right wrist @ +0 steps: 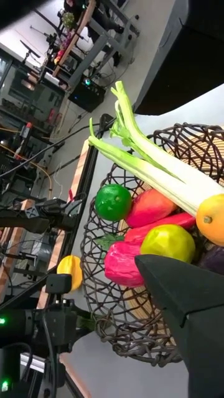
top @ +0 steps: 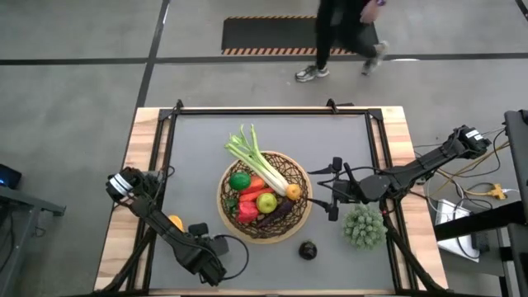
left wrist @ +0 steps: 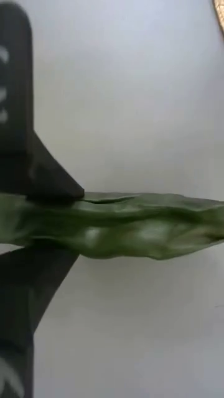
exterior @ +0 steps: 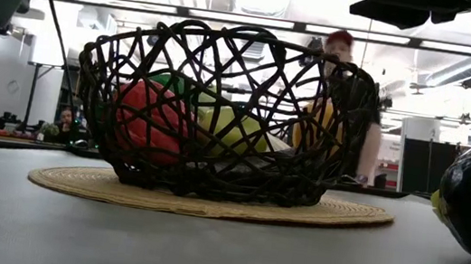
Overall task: Build produce basket
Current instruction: Put the dark green chili pepper into the wire basket
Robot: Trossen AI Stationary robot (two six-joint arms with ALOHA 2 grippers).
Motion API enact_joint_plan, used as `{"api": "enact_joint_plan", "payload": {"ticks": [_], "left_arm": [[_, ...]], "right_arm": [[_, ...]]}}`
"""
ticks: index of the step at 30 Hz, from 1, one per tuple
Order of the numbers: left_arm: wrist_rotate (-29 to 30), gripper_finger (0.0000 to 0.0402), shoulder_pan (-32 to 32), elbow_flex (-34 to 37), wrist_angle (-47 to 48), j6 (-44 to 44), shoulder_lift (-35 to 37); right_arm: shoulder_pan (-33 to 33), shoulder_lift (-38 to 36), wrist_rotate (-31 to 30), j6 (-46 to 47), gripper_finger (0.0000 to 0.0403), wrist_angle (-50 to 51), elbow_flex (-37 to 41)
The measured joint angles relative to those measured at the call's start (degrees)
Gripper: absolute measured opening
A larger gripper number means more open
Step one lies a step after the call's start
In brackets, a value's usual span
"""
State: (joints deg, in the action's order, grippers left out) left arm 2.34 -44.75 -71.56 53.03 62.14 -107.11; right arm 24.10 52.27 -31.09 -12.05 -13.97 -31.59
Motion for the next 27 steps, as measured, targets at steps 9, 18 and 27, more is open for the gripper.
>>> {"api": "enact_joint_plan", "payload": {"ticks": [9,18,27], "left_arm": [[3.04,0.0054,-0.01,-2.41,0.05,-1.57,4.18],[24.23,0.0051,-0.34,-5.34,-5.94,-13.05,16.14],[35.98,0.0051,-0.37,-2.85,-25.74,-42.13,21.49]], "right_arm": [[0.0,0.0,-0.02,1.84,0.0365,0.59,0.0],[-0.02,0.23,1.93,5.63,0.0365,1.54,0.0],[0.0,5.85,6.16,3.7,0.0365,-6.53,0.04]]}}
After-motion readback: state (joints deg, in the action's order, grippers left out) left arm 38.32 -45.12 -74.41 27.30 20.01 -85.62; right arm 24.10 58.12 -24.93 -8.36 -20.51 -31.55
